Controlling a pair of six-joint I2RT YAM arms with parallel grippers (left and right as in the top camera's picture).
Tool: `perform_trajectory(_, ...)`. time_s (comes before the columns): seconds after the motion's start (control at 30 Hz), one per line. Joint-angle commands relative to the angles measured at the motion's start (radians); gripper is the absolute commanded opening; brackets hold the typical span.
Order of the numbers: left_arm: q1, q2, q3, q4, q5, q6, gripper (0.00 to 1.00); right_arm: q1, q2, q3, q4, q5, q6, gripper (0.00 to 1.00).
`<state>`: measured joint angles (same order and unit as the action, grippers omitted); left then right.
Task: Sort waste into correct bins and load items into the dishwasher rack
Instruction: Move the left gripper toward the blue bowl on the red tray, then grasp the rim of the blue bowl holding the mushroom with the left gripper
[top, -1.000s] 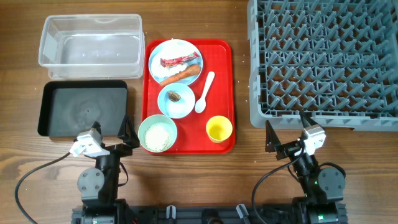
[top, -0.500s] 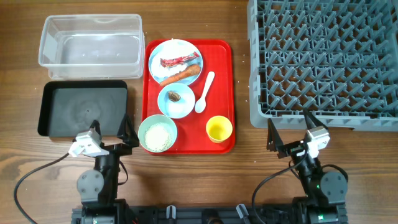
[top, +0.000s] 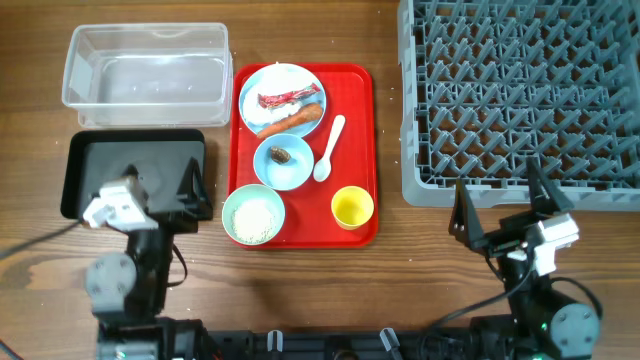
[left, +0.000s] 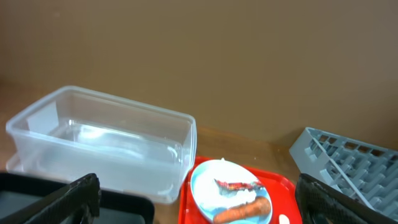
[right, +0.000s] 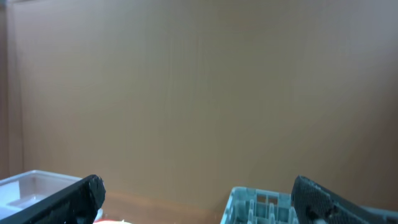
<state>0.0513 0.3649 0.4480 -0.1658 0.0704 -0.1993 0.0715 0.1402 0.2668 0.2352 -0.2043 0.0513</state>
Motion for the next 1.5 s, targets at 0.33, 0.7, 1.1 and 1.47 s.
perform_trajectory(0.33,-0.064,0.854,0.877,-0.604,0.224,0.14,1.0,0.004,0.714,0.759,-0.691,0.012,-0.025,1.0)
perform_trajectory(0.7,-0.349,1.375,1.046,-0.793,0.207,0.097,1.0,0.004,1.054,0.977,-0.965,-0.045,0.024,1.0)
perform_trajectory(1.1,-0.57,1.584,1.043,-0.756,-0.016,0.004,0.58,0.004,1.164,0.977,-0.999,-0.067,0.064,0.95)
perform_trajectory(1.47,-0.587,1.691,1.043,-0.734,-0.113,-0.176,0.04,0.004,1.164,0.976,-1.019,-0.066,0.063,0.93)
